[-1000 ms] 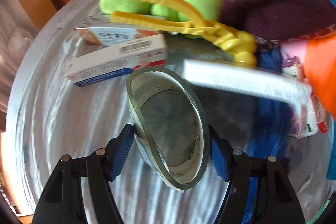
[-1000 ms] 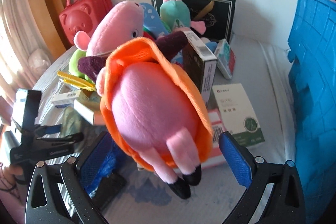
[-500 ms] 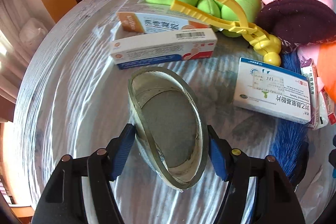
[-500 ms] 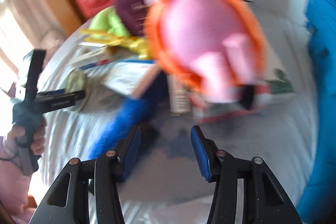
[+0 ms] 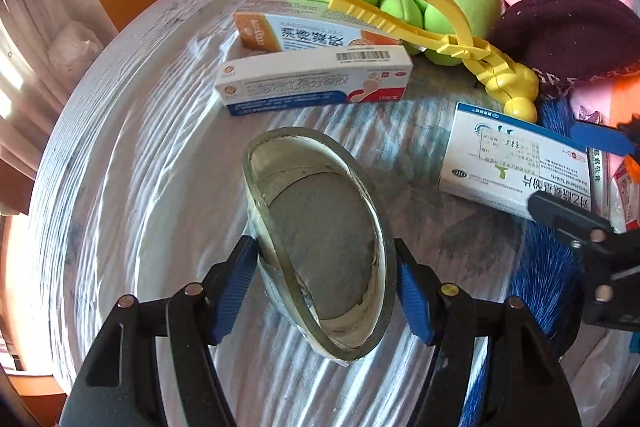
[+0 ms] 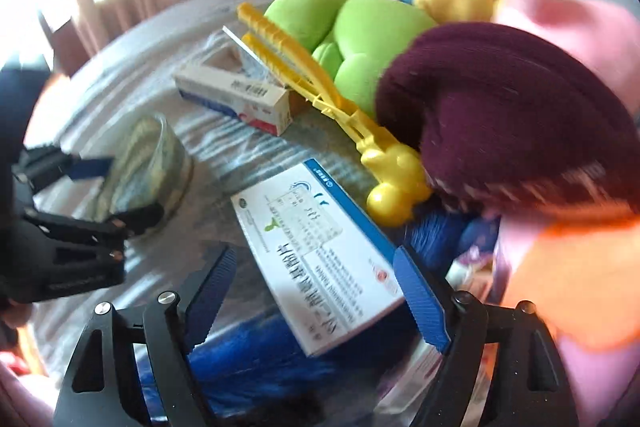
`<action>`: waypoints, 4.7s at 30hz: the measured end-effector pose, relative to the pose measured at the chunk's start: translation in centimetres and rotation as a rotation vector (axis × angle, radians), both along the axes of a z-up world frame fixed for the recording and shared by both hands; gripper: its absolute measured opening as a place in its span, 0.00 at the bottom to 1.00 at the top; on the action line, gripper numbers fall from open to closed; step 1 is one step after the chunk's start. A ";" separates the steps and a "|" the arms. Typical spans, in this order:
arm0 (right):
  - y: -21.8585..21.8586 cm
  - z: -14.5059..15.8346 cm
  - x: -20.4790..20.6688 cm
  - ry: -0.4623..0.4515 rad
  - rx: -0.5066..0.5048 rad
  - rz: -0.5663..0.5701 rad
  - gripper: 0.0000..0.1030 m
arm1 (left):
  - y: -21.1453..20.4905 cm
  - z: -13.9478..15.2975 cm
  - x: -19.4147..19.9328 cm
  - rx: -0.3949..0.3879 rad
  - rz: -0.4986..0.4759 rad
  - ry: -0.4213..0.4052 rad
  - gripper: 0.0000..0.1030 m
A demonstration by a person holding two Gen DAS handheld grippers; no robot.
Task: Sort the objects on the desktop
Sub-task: 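Lower the left tool to the clear tape roll while the right tool grasps the Paracetamol box, then close the left tool on the tape roll while the right tool lifts the Paracetamol box, then carry the tape roll and Paracetamol box into the blue crate and open both tools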
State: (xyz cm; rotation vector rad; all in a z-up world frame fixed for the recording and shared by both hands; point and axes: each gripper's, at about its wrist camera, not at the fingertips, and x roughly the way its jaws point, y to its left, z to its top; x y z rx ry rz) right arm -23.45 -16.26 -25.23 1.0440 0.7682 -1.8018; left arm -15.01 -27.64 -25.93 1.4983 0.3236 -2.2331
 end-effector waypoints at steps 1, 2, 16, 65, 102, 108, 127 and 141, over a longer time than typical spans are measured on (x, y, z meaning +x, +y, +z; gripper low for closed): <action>-0.3 -0.4 -0.3 0.023 0.022 0.013 0.82 | 0.0 -0.1 -0.3 -0.005 0.000 0.001 0.64; -0.6 -0.7 -0.6 0.040 0.035 0.020 0.83 | 0.1 -0.1 -0.6 -0.010 0.001 0.001 0.64; -0.5 -2.2 -0.2 -0.126 0.047 -0.001 0.72 | 0.6 -0.1 -1.1 -0.026 -0.014 -0.012 0.64; 19.9 -1.5 6.5 -0.071 -0.053 -0.668 0.71 | 4.8 0.1 4.9 0.157 -0.136 0.009 0.65; 19.3 -2.1 7.9 -0.112 -0.027 -0.606 0.69 | 3.8 -0.3 8.2 -0.031 -0.181 0.017 0.26; 20.1 3.2 8.6 -0.024 -0.147 -0.591 0.69 | 7.0 6.1 8.3 -0.082 -0.247 0.165 0.24; 37.3 32.9 6.7 0.589 -0.433 -0.795 0.69 | 33.4 31.6 -2.4 -0.140 -0.659 0.713 0.24; 56.9 31.6 -7.9 0.526 -0.230 -1.035 0.69 | 56.0 32.7 -18.0 0.013 -0.821 0.434 0.24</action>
